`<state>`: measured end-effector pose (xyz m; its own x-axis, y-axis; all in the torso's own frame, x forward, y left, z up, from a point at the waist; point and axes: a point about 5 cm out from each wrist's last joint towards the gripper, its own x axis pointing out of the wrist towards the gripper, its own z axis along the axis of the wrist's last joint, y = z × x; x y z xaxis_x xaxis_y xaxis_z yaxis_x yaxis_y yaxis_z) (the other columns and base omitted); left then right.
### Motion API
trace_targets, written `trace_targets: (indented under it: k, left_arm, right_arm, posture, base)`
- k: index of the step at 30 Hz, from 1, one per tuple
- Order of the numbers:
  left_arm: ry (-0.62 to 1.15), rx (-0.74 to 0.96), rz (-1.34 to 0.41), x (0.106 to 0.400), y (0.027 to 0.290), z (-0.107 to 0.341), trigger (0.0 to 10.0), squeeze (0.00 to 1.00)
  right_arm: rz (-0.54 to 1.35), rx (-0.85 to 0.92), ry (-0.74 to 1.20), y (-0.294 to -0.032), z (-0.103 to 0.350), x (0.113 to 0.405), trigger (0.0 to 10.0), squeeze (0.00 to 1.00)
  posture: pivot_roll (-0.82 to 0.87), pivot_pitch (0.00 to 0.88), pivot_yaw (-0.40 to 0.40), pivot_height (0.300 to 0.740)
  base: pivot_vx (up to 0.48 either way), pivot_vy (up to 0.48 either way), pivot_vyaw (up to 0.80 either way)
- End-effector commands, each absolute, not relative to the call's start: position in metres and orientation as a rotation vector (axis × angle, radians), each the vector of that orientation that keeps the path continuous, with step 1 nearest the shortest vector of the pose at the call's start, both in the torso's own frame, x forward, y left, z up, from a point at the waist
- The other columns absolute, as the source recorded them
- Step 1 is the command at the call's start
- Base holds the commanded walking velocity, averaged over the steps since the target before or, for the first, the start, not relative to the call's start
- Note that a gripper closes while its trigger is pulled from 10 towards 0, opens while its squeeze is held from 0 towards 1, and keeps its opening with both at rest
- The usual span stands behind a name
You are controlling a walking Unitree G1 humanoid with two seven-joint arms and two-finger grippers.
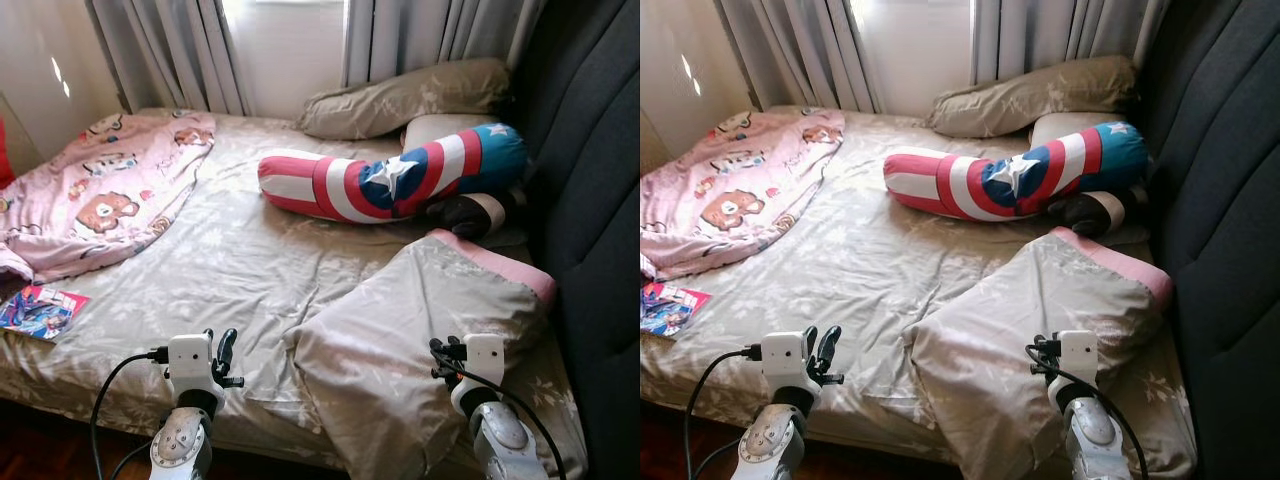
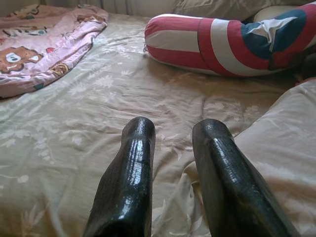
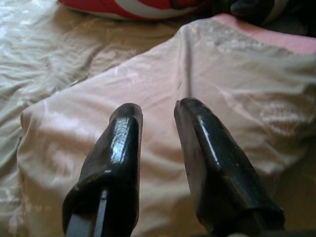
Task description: Clean up the room
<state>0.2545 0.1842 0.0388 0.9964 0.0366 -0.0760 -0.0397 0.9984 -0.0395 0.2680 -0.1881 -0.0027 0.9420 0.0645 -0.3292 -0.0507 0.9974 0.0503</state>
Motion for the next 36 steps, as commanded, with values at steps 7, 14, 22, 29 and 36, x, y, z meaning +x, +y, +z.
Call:
trace_targets:
  k: [7,14,22,29,36]
  left_arm:
    - [0.069,-0.050,0.039,0.255,0.186,0.041,10.0,0.00]
    - [0.059,-0.066,0.040,0.255,0.186,0.043,10.0,0.00]
    - [0.063,-0.060,0.040,0.257,0.187,0.044,10.0,0.00]
    - [0.066,-0.062,0.042,0.258,0.188,0.045,10.0,0.00]
    - [0.068,-0.059,0.040,0.260,0.190,0.046,10.0,0.00]
  right_arm:
    - [0.056,0.048,0.311,-0.188,0.000,0.270,10.0,0.00]
    - [0.056,0.050,0.314,-0.188,0.000,0.271,10.0,0.00]
    - [0.066,0.056,0.316,-0.186,0.000,0.272,10.0,0.00]
    - [0.074,0.061,0.316,-0.183,0.000,0.273,10.0,0.00]
    - [0.108,0.061,0.308,-0.177,0.001,0.276,10.0,0.00]
  posture:
    - [0.00,0.000,0.006,0.650]
    - [0.00,0.000,0.006,0.650]
    - [0.01,0.000,0.007,0.650]
    - [0.01,0.000,0.010,0.650]
    - [0.01,0.000,0.022,0.650]
  base:
    - [0.000,0.000,0.00]
    - [0.000,0.000,0.00]
    - [0.000,0.000,0.00]
    - [0.000,0.000,0.00]
    - [0.121,0.000,0.00]
